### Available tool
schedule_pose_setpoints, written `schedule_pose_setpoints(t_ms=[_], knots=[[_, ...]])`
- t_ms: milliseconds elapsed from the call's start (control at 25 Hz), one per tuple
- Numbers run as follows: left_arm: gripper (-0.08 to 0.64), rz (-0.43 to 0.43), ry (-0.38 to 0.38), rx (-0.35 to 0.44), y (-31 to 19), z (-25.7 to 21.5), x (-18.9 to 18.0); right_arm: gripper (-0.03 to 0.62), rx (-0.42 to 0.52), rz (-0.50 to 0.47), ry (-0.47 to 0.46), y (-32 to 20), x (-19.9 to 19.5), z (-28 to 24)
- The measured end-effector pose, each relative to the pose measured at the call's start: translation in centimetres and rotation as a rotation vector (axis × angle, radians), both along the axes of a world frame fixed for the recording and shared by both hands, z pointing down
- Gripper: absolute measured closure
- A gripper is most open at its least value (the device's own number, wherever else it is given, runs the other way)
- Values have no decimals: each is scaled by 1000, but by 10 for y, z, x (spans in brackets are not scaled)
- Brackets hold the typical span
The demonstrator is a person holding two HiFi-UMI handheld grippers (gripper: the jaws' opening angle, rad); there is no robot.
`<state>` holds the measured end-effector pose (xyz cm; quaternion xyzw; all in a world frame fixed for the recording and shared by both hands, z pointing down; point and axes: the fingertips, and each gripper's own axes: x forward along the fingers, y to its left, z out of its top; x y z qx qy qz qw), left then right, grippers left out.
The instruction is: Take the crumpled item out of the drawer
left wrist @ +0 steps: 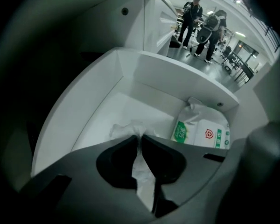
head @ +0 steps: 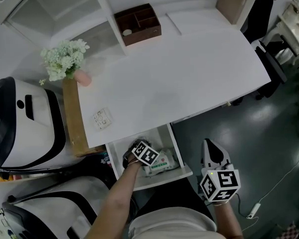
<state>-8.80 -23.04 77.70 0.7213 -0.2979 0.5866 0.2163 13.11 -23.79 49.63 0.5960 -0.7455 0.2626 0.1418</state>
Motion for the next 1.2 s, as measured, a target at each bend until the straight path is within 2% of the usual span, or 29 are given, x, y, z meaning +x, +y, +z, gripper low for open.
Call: schedule_pose_setpoints(t_ms=[200,640,1200], knots=[[539,-21,47,47,-3,-19,5,591,-1,-24,-1,2,-10,-1],[541,-61,207,207,-8,-97,22,591,20,-76,-1,12,-32,-11],[543,-176,355,393,14,-189,7,591,73,-124,-3,30,-55,-28]])
